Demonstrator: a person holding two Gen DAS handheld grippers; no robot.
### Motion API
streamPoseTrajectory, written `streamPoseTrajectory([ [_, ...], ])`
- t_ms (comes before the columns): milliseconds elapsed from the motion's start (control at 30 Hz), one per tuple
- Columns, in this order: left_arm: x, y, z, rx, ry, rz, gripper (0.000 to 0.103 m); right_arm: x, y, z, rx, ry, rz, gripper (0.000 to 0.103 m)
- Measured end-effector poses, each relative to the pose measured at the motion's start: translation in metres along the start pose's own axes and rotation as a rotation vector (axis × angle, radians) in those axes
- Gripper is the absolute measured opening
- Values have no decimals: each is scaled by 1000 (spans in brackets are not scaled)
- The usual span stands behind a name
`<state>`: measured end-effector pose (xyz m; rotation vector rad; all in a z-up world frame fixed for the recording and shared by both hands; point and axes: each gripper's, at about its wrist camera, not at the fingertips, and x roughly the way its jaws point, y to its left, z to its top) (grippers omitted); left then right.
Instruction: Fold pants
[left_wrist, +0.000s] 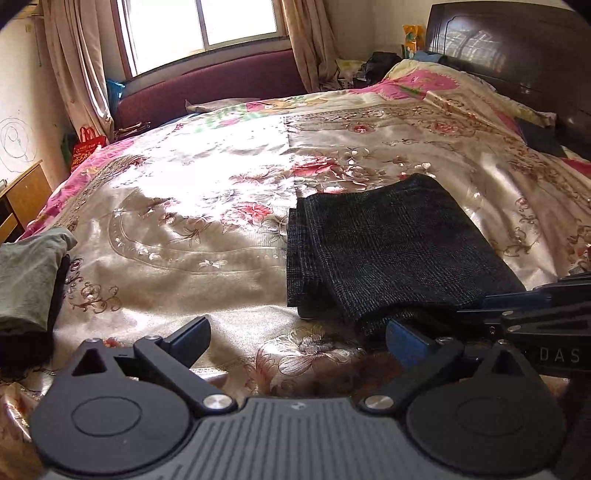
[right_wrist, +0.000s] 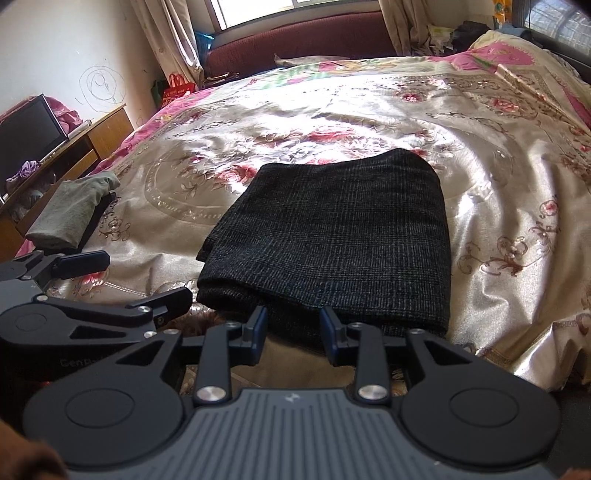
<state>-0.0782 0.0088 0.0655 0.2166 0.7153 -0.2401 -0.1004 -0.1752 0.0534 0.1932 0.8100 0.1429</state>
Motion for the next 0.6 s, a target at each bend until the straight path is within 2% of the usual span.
streamPoseTrajectory([
  [600,2,-1,-5,-17,12,-12,103,2,0,-3,11,17,-13,33],
])
